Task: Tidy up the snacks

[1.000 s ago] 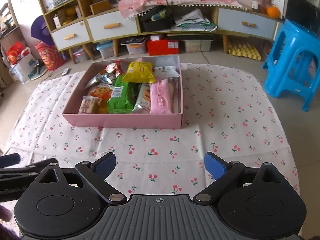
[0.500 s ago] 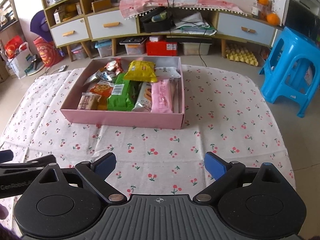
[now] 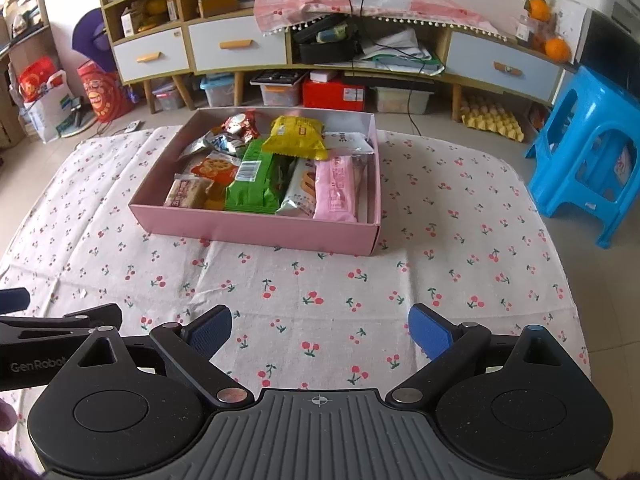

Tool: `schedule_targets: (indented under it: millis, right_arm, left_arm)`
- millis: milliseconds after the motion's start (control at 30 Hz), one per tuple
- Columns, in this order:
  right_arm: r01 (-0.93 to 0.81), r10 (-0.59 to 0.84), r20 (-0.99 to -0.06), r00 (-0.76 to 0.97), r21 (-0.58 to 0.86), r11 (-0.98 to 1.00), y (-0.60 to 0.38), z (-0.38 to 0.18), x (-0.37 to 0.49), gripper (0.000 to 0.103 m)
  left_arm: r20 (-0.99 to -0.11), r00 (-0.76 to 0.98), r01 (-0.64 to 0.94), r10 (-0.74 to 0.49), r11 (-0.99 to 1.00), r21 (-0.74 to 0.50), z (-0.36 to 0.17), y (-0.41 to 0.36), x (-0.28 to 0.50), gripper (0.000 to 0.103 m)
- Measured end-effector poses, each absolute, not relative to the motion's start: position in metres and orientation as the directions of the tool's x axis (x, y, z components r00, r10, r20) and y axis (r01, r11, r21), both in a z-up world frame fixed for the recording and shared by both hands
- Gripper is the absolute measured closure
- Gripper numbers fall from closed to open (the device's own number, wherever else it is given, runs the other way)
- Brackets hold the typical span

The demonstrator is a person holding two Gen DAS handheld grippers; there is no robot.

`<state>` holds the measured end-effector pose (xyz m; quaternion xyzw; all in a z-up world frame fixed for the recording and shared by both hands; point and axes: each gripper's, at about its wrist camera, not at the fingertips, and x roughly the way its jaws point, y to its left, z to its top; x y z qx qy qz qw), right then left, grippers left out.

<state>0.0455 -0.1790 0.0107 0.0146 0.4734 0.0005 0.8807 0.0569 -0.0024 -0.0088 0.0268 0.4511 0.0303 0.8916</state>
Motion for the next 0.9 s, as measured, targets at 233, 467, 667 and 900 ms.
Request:
schedule_targets:
  millis: [233,467,667,900]
  right_arm:
    - [0.016,0.013,-0.836,0.549,0.026,1.0,-0.1782,0.0095,0.0462,0.006]
    - [0.013,0.018,-0.836,0.548,0.03,0.999,-0.1777,0.0096,0.0456,0.006]
    - [0.012,0.016,-0.838,0.545,0.027,1.0,-0.1775,0.0086,0.0458,0.006]
    - [0.015,0.015,-0.841,0.54,0.028,0.999,-0.179,0.0044,0.0467,0.006]
  left_arm:
    - [-0.804,0.589,-0.031,0.083,0.996,0.08,-0.0083,-0.0017,0.0583,0.0]
    - [-0.807,0.585,-0.027,0.077,0.997,0.076,-0.0087,-0.0026,0.0584,0.001]
    - [-0.813,0.578,-0.015,0.068,0.997,0.072,-0.0104,-0.0036,0.0578,0.001]
    - [-0.816,0.574,-0.021,0.069,0.997,0.07,-0.014,-0.0025,0.059,0.001]
